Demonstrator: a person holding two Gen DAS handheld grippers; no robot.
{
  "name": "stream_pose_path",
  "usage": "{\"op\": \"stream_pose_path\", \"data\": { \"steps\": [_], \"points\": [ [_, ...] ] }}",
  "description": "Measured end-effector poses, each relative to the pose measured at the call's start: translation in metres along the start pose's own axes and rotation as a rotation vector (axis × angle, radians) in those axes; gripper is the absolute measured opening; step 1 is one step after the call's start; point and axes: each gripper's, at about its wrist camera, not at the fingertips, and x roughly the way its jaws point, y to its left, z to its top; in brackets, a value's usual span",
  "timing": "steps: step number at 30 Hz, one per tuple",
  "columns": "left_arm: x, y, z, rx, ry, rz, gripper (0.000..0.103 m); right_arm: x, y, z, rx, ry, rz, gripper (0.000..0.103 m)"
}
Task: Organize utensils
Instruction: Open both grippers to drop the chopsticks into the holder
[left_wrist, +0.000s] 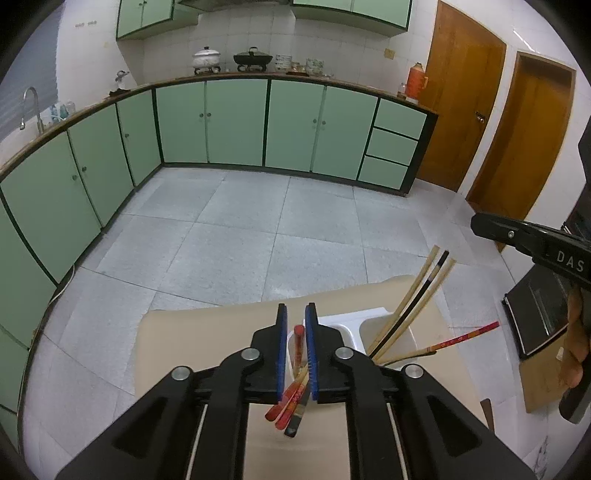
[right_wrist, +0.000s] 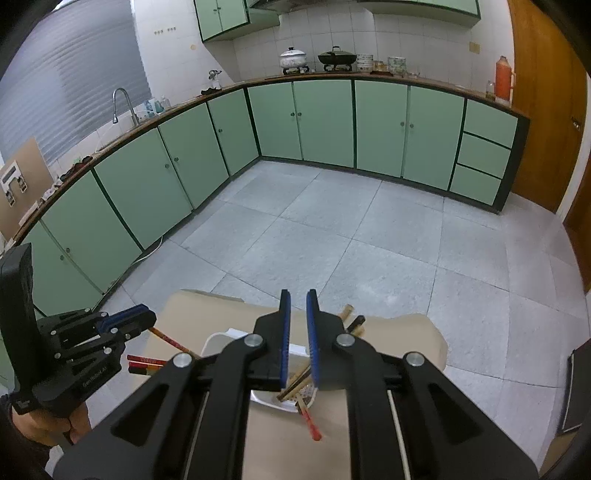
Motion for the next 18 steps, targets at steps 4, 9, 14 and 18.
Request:
{"op": "stream_pose_path", "data": {
  "steps": [4,9,14,18],
  "points": [
    [-0.012,0.000,0.000,-0.012,-0.036,-0.004,0.029,-0.010,-0.005,-0.004,0.003,-0.021,0.001,0.014],
    [-0.041,0.006,-0.006,-0.024,-0.112,0.008,0.058,-0.030,-0.008,-0.022,0.018,-0.062,-0.017,0.043],
    [-0.063,0.007,-0.026,0.002,-0.169,0.069,0.080,-0.041,-0.010,-0.045,0.015,-0.106,-0.075,0.070],
    [-0.076,0.013,-0.046,-0.010,-0.185,0.095,0.092,-0.045,-0.014,-0.072,0.025,-0.106,-0.100,0.080]
  ]
}}
